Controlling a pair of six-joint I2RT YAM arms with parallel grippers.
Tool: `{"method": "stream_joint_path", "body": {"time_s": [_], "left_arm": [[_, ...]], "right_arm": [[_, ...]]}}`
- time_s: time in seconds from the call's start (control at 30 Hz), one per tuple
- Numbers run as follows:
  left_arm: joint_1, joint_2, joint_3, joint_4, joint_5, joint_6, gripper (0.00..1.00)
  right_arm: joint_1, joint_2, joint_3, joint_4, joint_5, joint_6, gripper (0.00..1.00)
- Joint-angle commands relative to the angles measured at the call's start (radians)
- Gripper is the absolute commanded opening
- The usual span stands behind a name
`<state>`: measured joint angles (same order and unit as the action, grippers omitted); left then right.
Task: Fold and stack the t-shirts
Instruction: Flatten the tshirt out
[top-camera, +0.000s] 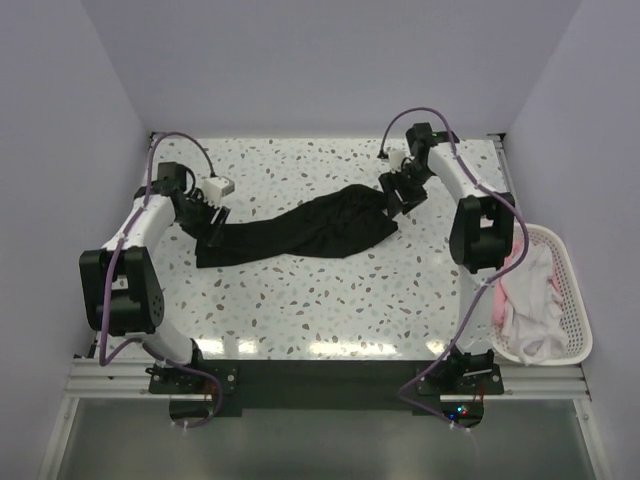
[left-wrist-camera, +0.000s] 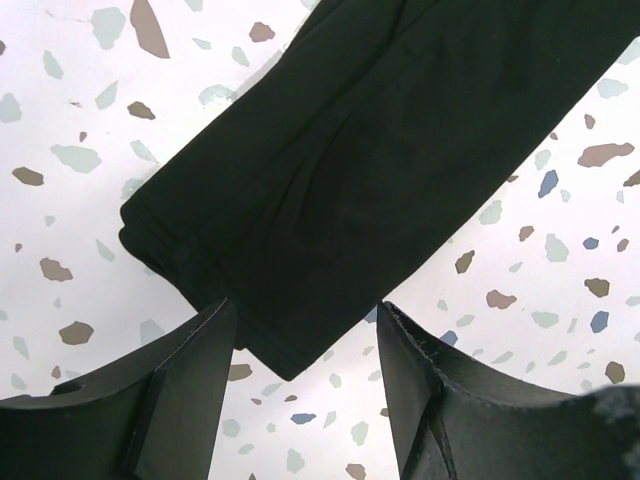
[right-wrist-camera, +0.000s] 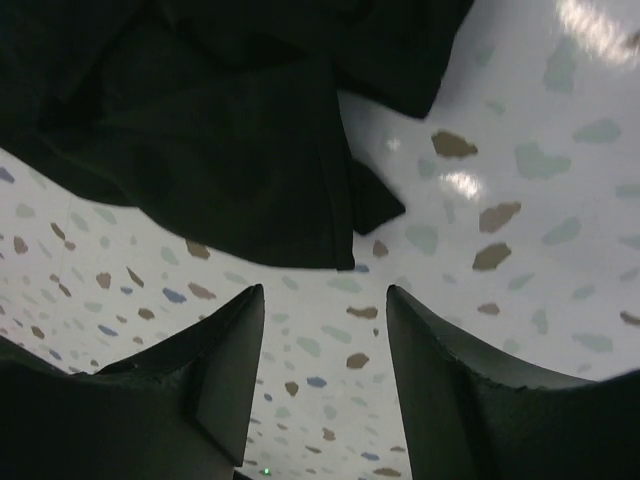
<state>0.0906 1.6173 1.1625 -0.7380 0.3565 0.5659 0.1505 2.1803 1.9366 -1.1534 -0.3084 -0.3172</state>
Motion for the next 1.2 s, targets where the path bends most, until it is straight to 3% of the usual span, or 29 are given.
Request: {"method": "stream_joint_path", "body": {"time_s": [0.0, 0.3, 0.43, 0.6, 0.83, 1.17], "left_arm": [[0.006, 0.022, 0.022, -0.018, 0.038, -0.023, 0.64], [0.009, 0.038, 0.045, -0.034, 0.022, -0.084, 0.67], [0.009, 0.035, 0.045, -0.038, 0.024, -0.107, 0.67], [0.014, 0.030, 0.039, -0.041, 0.024, -0.121, 0.67], [0.014, 0.033, 0.029, -0.035, 0.019, -0.130, 0.68], [0.012, 0.053, 0.034, -0.026, 0.004, -0.132, 0.68]], "right_arm": [[0.038, 0.065, 0.139, 0.087, 0.001, 0.062, 0.56], [0.127, 0.179, 0.332, 0.167, -0.066, 0.021, 0.54], [0.210, 0.154, 0.295, 0.181, -0.090, -0.016, 0.53], [0.316, 0.148, 0.217, 0.179, 0.014, -0.095, 0.54], [0.333, 0.157, 0.154, 0.199, 0.135, -0.135, 0.64], [0.328, 0.151, 0.168, 0.239, 0.206, -0.099, 0.56]]}}
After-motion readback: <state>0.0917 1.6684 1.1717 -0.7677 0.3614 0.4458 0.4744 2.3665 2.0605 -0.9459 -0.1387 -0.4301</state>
